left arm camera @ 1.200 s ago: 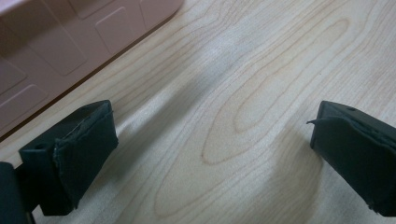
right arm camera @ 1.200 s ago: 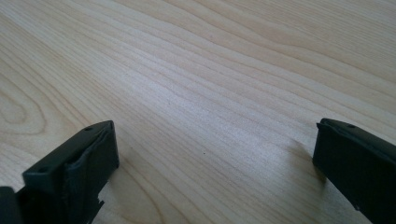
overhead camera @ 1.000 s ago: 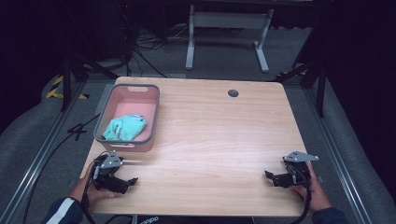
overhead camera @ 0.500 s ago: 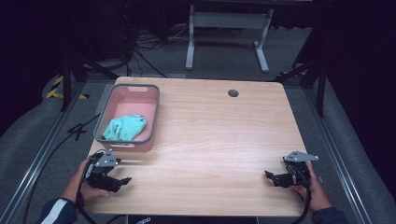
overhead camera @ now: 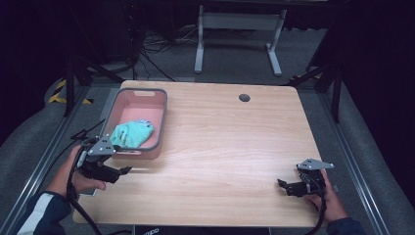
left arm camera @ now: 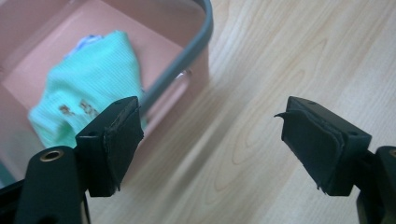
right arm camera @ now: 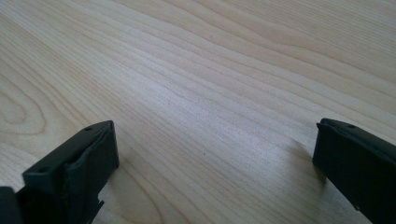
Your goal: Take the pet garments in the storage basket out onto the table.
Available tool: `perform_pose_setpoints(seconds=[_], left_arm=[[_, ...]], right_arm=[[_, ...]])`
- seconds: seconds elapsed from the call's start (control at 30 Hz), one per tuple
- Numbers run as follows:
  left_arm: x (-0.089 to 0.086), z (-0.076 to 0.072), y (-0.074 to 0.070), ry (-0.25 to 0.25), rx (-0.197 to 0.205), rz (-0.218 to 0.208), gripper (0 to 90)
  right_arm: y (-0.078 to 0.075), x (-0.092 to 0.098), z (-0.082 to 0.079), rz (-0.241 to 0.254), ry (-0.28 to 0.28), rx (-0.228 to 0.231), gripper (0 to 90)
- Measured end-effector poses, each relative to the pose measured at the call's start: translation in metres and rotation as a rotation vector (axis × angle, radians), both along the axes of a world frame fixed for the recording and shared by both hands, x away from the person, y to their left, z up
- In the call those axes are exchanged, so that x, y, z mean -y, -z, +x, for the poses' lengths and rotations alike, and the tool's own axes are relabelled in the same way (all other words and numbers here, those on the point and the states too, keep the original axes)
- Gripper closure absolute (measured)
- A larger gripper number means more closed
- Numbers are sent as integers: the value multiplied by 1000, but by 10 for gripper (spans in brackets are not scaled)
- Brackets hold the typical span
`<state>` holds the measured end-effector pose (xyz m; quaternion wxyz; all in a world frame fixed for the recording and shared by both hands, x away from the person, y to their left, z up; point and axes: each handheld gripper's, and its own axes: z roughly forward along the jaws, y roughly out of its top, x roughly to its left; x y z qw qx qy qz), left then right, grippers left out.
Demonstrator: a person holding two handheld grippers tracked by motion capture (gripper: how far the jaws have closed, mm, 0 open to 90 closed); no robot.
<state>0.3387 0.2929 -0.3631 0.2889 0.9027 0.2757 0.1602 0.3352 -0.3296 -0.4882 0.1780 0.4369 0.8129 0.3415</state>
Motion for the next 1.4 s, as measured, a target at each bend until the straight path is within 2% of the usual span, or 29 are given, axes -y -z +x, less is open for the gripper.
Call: perform_pose_setpoints(seconds=[0.1,0.2,0.27,0.4,0.5,0.7,0.73,0.77,0.83,0.9,0.97,1.0,1.07,1.13,1.3,1.37,1.4], left_arm=[[2,10,-11,2,13,14,205],[2,19,-15,0,1,6,204],[3,24,-17,-11,0,24,204],[4,41,-19,-25,-18,40,203],[7,54,-21,-33,-35,68,204],[15,78,-23,-18,-68,103,201],[16,83,-22,-12,-79,105,201],[18,92,-20,-10,-106,136,201],[20,102,-15,-25,-129,172,203],[21,108,-11,-38,-144,180,194],[19,122,2,-68,-187,192,192],[19,122,2,-68,-187,192,185],[19,131,11,-78,-219,205,177],[22,140,18,-87,-252,250,185],[27,157,28,-93,-311,286,188],[30,162,34,-93,-318,329,195],[31,164,37,-105,-344,344,195]], right_arm=[[0,0,0,0,1,0,5],[0,0,0,0,0,0,5],[0,0,0,-1,0,0,6],[0,0,0,-1,0,0,6],[0,0,0,0,1,0,6],[0,0,0,0,1,0,6],[0,0,0,0,1,0,6],[0,0,0,-1,1,0,6],[0,0,0,-1,2,0,6],[0,0,0,-1,2,0,6],[0,0,-1,0,7,-1,6],[0,0,-1,0,7,-1,6],[0,0,-1,0,6,-1,6],[0,0,-1,0,7,-1,6],[0,1,-1,-1,4,-1,6],[0,1,-1,-1,4,-1,6],[0,1,-1,0,4,-2,6]])
